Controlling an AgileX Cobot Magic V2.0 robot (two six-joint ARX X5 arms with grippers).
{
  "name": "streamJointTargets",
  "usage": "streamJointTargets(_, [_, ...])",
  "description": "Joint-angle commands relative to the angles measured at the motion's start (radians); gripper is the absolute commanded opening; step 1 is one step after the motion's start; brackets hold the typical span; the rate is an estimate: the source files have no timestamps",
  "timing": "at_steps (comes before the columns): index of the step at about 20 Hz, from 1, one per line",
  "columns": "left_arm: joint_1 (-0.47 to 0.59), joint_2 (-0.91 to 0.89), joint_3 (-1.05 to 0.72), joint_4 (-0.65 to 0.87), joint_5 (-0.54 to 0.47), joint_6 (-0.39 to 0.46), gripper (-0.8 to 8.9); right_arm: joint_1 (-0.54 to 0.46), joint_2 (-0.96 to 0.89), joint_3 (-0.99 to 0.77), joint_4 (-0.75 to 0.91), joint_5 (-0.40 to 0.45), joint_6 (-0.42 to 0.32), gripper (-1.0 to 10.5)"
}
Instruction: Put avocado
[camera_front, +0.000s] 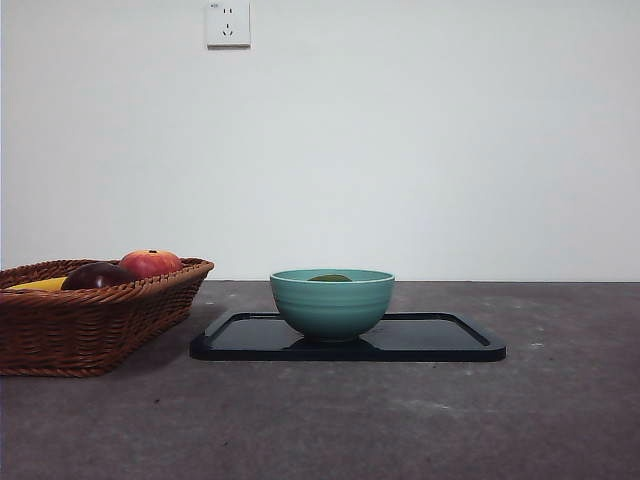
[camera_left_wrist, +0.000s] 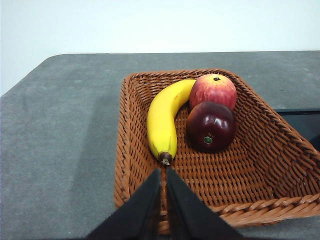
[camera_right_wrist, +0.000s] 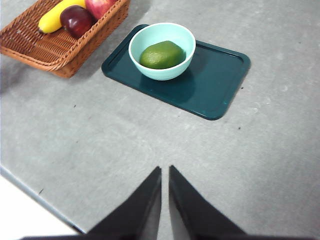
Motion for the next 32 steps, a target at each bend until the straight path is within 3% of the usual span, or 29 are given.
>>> streamJointTargets(1, [-0.001,-0.002,-0.021,-0.005,0.008,0.008,0.19,-0.06,-0.019,0.004,0.01,0.008,-0.052,0.2])
streamJointTargets(3, [-0.001,-0.002,-0.021,-0.005,0.008,0.008,0.19,-0.153,-0.05,-0.039,0.083,0.067,-0.093,0.2])
streamJointTargets(5, [-0.001,-0.002,-0.021,-0.005,0.008,0.008,0.19,-0.274,-0.111,-0.176,0.307,0.109,-0.193,0.2])
streamJointTargets(7, [-0.001,-0.002,-0.021,-0.005,0.008,0.008,0.19,-0.425,-0.201,-0.367,0.572,0.058,-0.233,0.2])
streamJointTargets(10, [-0.001,-0.002,-0.021,-0.005,0.008,0.008,0.19,-0.644,-0.327,-0.614,0.866,-0.034,-0.235,0.2])
streamJointTargets(12, [-0.001,-0.002,-0.021,-0.005,0.008,0.008,0.19,-0.759,-0.39,-0.723,0.948,-0.106,-0.235,0.2])
streamJointTargets(14, [-0.001,-0.002,-0.021,-0.005,0.008,0.008,0.19,-0.846,-0.443,-0.787,0.943,-0.185,-0.291,0.2])
streamJointTargets(20, [-0.001,-0.002,-0.021,-0.005,0.008,0.008,0.19,-0.937,-0.492,-0.84,0.937,-0.285,-0.408,0.2])
streamJointTargets(28, [-0.001,-0.002,-0.021,-0.005,0.008,0.008,0.19,-0.957,-0.504,-0.86,0.887,-0.208,-0.416,0.2])
streamJointTargets(32, [-0.001,-0.002,-0.021,-0.005,0.008,0.008,0.19,-0.958,-0.521,-0.86,0.845,-0.208,-0.417,0.2])
